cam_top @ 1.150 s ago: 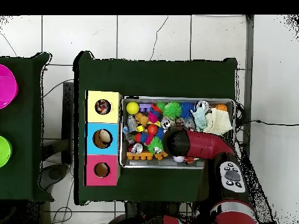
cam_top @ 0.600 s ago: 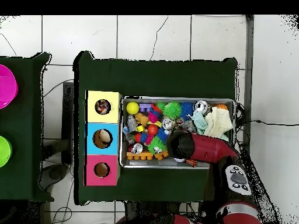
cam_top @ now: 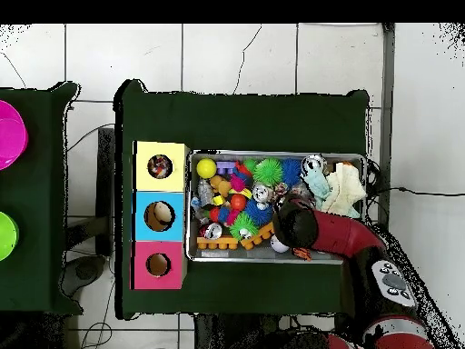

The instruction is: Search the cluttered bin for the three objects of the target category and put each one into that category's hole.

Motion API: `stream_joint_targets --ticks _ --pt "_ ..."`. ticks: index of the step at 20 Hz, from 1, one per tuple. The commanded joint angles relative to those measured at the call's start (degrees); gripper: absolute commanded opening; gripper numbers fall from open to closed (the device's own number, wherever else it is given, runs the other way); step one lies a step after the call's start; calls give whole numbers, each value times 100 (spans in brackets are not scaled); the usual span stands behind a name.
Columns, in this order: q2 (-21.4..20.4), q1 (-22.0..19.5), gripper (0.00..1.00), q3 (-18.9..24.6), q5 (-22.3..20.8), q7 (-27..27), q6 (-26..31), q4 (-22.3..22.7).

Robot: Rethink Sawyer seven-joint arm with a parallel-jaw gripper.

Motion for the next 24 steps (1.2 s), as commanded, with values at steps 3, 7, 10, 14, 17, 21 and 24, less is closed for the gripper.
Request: stream_joint_targets --ticks 3,7,10,14,17,21,24 --pt "172 -276 100 696 -344 232 -68 120" --pt "-102 -151 100 655 -264 348 95 302" --pt "-269 -179 100 781 -188 412 95 467" --pt "-486 -418 100 1271 -146 374 -62 687" --pt "-520 -455 100 1412 -189 328 -96 702" --pt "-340 -354 100 1304 -269 405 -249 566" --pt "-215 -296 100 1257 -304 462 -393 473"
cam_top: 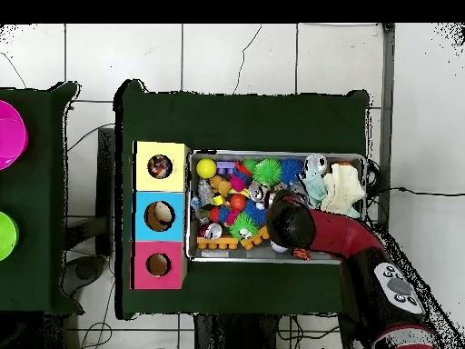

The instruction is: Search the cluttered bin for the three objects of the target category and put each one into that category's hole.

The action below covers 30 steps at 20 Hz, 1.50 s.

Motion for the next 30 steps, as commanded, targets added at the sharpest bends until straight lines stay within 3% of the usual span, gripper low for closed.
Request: stream_joint_targets --ticks 1,18,23,30 --pt "221 -16 100 559 -280 455 -390 48" --pt "1433 28 100 188 -533 286 -804 -896" --pt "1515 -34 100 198 -631 177 -580 -1016" --pt "1498 269 100 -291 -537 261 -86 -1167"
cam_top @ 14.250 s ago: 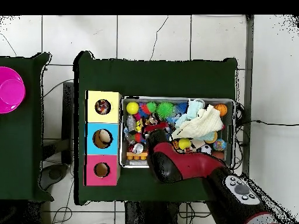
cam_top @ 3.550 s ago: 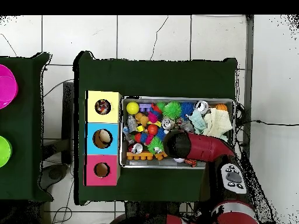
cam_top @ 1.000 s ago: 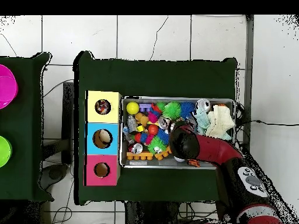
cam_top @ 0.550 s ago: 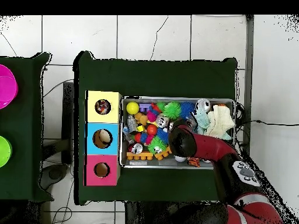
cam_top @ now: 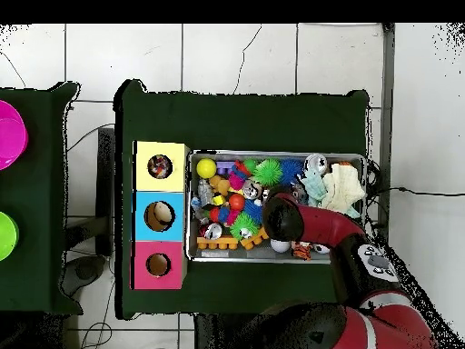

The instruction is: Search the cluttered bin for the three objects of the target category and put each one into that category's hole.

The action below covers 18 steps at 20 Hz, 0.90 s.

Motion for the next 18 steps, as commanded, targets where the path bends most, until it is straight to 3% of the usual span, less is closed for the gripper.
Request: stream_joint_targets --ticks 1,7,8,18 --pt "466 252 100 -320 -163 299 698 -539" --pt "451 364 100 -451 -72 321 933 -555" --pt "446 370 0 -459 -62 313 976 -559" --pt "270 553 0 -655 -31 331 1270 -512"
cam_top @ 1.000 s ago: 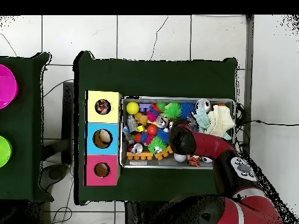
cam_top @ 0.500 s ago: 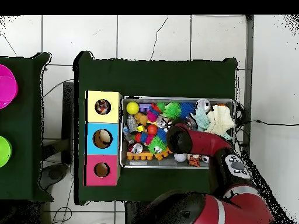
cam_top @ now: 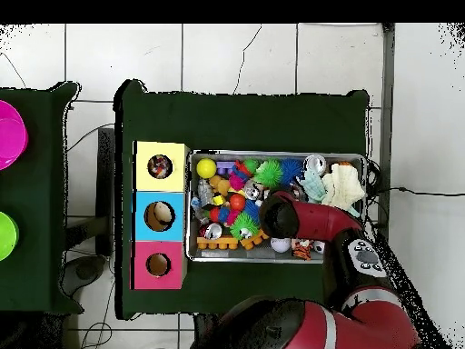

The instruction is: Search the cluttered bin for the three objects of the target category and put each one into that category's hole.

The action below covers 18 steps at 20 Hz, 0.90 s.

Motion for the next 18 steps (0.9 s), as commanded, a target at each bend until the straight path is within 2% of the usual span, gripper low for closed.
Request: stream_joint_targets --ticks 1,3,7,10,18 --pt "238 77 0 -126 -38 348 892 -238" --pt "-46 96 0 -86 -26 380 877 -68" --pt "-1158 114 0 74 113 182 1523 524" --pt "-1758 124 0 182 196 34 1962 752" --pt "-2632 -22 0 598 317 -141 2496 1047"
